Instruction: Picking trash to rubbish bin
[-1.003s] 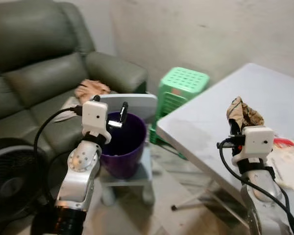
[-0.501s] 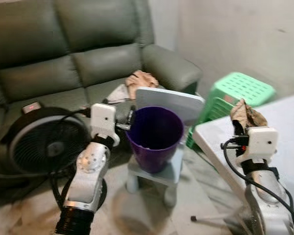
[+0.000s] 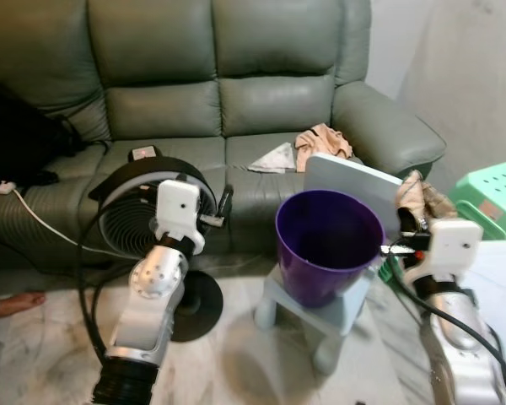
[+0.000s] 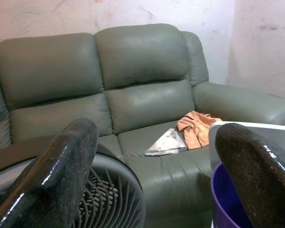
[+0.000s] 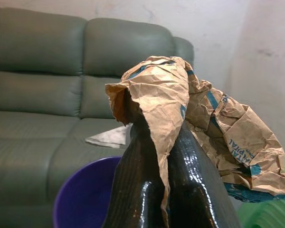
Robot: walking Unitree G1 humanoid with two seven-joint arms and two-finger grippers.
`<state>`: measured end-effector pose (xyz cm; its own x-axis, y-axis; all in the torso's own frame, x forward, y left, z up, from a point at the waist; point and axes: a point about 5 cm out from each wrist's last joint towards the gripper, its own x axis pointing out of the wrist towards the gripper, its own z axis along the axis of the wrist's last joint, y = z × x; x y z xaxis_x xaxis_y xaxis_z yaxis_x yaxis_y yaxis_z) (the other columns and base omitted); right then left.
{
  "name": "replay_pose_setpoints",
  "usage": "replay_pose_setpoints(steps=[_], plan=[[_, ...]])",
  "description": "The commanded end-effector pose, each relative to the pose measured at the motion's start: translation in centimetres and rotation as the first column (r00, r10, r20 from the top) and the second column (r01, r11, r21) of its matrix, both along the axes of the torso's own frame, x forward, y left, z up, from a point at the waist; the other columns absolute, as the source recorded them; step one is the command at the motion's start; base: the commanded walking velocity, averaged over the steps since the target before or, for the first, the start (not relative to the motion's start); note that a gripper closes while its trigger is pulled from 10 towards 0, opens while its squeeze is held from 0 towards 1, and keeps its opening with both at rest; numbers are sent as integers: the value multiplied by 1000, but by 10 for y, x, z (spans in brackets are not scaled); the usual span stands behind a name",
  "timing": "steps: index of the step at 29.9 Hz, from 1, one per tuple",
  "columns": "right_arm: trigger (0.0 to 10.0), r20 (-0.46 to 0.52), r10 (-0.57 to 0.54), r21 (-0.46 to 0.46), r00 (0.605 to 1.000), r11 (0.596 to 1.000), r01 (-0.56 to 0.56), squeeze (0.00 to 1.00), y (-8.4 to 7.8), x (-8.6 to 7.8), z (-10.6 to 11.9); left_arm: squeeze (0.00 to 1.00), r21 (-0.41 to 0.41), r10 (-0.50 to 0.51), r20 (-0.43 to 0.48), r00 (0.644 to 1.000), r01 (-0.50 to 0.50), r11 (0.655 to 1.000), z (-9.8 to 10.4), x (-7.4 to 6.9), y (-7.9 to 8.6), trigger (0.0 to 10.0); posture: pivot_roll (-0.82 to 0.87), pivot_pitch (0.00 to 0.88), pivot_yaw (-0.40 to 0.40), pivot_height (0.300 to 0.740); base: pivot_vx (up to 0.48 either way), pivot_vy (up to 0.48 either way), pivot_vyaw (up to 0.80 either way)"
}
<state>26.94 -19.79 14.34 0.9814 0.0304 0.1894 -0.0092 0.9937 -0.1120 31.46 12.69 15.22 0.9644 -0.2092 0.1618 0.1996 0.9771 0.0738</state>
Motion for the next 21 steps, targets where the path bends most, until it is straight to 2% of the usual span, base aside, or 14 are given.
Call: replay_pose_setpoints(steps=[1,17,21], plan=[[10000,-15,-14,1,1000,1000,14,0,-6,-1,-3,0,0,-36,-1,999,36,999,1,0,-7,10000,-23,32,-10,740,0,0,0],[10000,-19,18,21,1000,1000,-18,0,-6,1,-4,0,-12,-58,-9,998,58,998,3,1,-6,10000,-19,16,-5,740,0,0,0],[10000,-20,23,23,1000,999,-22,0,-6,1,-5,0,-11,-67,-2,998,67,998,4,1,-5,10000,-18,16,-2,740,276,0,0]])
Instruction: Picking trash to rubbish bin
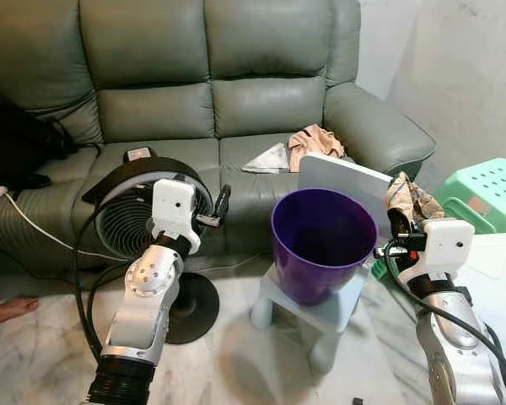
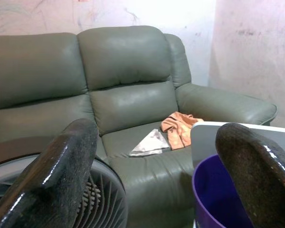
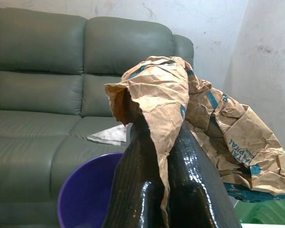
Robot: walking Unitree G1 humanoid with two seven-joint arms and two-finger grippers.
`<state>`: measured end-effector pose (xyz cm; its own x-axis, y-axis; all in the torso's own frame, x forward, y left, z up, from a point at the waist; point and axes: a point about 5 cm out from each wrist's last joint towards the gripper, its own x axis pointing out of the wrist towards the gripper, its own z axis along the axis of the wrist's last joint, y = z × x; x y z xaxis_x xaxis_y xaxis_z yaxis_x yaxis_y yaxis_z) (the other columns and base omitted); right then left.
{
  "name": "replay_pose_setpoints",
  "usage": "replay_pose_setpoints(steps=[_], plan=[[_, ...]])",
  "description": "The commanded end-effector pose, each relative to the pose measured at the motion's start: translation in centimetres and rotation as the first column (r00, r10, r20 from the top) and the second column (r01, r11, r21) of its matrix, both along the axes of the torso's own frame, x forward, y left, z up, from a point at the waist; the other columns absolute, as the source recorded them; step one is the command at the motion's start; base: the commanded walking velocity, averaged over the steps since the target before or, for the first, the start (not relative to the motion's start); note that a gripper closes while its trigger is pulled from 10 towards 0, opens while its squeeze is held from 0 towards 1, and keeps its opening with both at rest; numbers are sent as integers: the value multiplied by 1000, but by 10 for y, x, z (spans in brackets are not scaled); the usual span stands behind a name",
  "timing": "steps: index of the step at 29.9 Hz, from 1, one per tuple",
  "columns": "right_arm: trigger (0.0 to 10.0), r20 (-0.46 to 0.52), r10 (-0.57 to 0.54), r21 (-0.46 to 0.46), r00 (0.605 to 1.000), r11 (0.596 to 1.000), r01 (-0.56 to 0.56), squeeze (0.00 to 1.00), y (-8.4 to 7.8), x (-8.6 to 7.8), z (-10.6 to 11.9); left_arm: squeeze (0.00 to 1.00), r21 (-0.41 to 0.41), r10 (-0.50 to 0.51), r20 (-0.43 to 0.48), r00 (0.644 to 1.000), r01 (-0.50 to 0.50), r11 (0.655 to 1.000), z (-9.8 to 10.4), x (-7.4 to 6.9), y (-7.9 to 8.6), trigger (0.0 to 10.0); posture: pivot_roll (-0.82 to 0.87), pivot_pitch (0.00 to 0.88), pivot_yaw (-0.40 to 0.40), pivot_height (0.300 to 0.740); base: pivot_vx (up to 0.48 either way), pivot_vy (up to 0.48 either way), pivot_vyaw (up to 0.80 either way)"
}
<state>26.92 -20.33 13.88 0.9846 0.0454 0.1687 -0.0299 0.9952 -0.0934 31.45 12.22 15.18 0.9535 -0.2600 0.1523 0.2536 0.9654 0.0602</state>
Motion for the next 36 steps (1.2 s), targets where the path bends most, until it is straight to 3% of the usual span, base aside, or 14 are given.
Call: replay_pose_setpoints(steps=[1,30,36], plan=[[10000,1,2,2,1000,1000,-2,0,0,1,0,0,2,-13,12,1000,13,1000,5,1,0,10000,-18,16,-2,740,307,0,0],[10000,-5,7,9,1000,1000,-7,0,-2,-1,-3,0,2,-22,14,1000,22,1000,8,3,0,10000,-18,27,11,740,316,0,0],[10000,-40,28,-9,999,1000,-28,0,-4,1,-7,0,11,-22,21,1000,21,1000,6,-2,-3,10000,-13,35,0,740,82,0,0]])
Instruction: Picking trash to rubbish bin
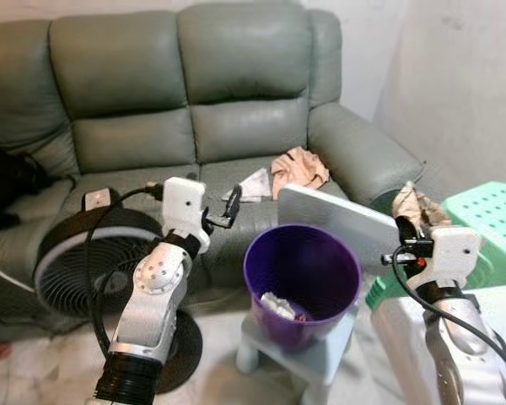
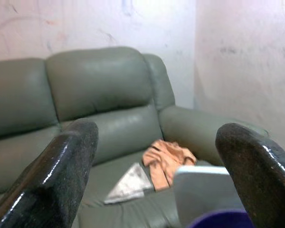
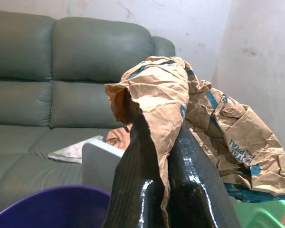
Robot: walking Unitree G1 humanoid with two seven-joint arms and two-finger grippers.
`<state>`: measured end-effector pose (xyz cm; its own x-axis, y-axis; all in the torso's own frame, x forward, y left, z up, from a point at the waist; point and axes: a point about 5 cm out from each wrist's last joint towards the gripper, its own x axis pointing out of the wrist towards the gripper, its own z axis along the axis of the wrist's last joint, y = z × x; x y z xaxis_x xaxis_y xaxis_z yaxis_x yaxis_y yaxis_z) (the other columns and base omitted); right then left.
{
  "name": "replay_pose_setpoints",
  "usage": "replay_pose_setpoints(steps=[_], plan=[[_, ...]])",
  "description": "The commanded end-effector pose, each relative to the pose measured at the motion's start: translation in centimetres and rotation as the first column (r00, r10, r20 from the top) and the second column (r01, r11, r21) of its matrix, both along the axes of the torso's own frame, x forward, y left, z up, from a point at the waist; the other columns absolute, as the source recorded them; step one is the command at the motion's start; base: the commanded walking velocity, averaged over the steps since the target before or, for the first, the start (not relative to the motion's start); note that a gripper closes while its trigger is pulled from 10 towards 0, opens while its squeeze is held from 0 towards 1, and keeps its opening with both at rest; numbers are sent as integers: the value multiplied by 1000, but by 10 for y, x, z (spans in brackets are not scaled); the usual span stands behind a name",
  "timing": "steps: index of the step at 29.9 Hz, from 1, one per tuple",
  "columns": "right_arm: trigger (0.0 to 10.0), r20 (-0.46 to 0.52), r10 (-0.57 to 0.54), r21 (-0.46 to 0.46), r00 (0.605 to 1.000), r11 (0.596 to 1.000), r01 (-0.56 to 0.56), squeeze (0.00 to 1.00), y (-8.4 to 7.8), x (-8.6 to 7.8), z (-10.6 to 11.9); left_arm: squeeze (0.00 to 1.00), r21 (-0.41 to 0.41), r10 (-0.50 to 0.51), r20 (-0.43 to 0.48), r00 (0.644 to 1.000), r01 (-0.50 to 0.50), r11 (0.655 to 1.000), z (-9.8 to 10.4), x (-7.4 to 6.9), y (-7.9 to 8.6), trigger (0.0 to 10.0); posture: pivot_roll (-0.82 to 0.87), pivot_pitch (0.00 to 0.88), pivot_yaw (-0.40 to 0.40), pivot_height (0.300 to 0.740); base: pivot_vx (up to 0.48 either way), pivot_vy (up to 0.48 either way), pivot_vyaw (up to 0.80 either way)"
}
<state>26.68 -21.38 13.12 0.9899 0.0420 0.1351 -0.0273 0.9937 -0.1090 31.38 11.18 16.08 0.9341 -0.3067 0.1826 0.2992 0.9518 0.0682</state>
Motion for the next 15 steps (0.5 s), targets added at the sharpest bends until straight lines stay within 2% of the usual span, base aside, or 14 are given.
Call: replay_pose_setpoints(steps=[1,7,10,14,15], plan=[[10000,-13,37,6,999,999,-37,0,6,4,0,0,10,30,-9,1000,-30,999,-4,-2,7,10000,-11,35,-2,740,0,0,0],[10000,-61,61,6,996,998,-60,0,1,11,-3,0,-19,19,1,1000,-19,1000,-6,-12,2,10000,-1,42,-18,740,0,0,0],[10000,-87,92,-23,992,995,-94,0,1,21,-6,0,-24,-8,18,1000,8,1000,-10,-24,-5,10000,1,46,-26,740,0,0,0],[10000,-110,105,-20,988,994,-108,0,1,31,-9,0,-41,-36,-6,999,36,999,-15,-30,-11,10000,5,52,-31,740,0,0,0],[10000,-123,117,-13,986,993,-120,0,2,36,-11,0,-47,-66,-12,998,66,997,-17,-36,-16,10000,7,58,-37,740,0,0,0]])
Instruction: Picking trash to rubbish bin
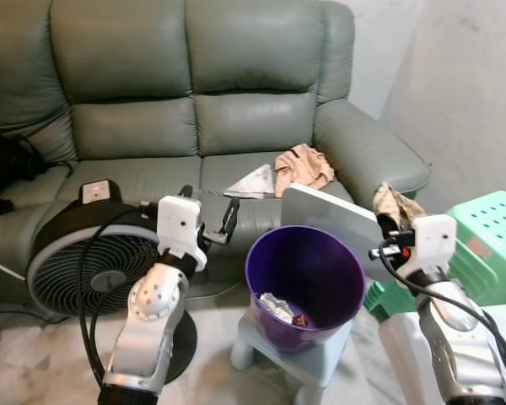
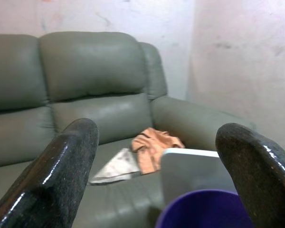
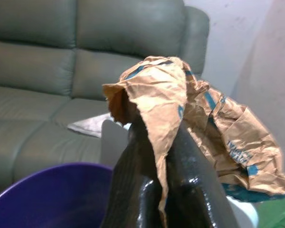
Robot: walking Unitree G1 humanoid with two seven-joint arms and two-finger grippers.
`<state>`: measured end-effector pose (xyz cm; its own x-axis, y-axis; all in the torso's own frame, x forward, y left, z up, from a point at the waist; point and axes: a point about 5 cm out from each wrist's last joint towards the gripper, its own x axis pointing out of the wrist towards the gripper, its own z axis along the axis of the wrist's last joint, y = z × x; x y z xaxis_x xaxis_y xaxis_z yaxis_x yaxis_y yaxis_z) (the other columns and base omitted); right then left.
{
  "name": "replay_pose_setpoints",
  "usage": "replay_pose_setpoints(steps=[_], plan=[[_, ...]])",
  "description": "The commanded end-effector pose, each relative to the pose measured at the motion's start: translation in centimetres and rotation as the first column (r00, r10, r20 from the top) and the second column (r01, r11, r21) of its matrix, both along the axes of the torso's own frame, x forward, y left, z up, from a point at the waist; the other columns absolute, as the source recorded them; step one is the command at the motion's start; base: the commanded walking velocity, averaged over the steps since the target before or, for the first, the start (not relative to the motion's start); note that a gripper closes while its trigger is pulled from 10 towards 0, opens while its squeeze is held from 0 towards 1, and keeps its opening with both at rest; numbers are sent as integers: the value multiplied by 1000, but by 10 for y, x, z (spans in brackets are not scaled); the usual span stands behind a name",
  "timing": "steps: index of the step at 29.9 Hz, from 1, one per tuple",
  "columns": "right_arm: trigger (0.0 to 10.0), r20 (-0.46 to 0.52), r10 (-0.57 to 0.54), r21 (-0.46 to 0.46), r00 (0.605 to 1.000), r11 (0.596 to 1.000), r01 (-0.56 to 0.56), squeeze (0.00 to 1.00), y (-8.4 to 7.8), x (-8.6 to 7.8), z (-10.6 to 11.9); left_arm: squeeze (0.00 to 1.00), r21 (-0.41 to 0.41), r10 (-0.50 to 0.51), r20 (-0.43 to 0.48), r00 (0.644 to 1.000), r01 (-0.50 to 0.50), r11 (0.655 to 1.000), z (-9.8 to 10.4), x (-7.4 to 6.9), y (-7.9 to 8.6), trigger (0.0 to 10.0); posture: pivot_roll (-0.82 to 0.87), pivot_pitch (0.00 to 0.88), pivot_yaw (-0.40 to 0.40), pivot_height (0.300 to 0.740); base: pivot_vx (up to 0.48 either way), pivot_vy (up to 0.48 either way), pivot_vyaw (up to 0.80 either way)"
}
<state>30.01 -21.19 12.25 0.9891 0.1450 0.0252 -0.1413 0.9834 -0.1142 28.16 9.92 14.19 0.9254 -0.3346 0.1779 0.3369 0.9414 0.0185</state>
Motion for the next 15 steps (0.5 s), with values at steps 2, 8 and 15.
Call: replay_pose_setpoints(steps=[2,8,15], plan=[[10000,-13,30,-13,999,999,-30,0,2,8,-2,0,-10,-63,6,998,64,998,1,-10,-10,10000,9,64,-42,740,0,0,0],[10000,-61,48,-24,997,998,-50,0,7,24,-14,0,-17,-110,-8,994,110,994,-4,-27,-25,10000,23,85,-65,740,0,0,0],[10000,-131,60,-30,990,997,-65,0,7,32,-26,0,5,-178,-13,984,178,984,-7,-49,-39,10000,49,130,-102,740,0,0,0]])
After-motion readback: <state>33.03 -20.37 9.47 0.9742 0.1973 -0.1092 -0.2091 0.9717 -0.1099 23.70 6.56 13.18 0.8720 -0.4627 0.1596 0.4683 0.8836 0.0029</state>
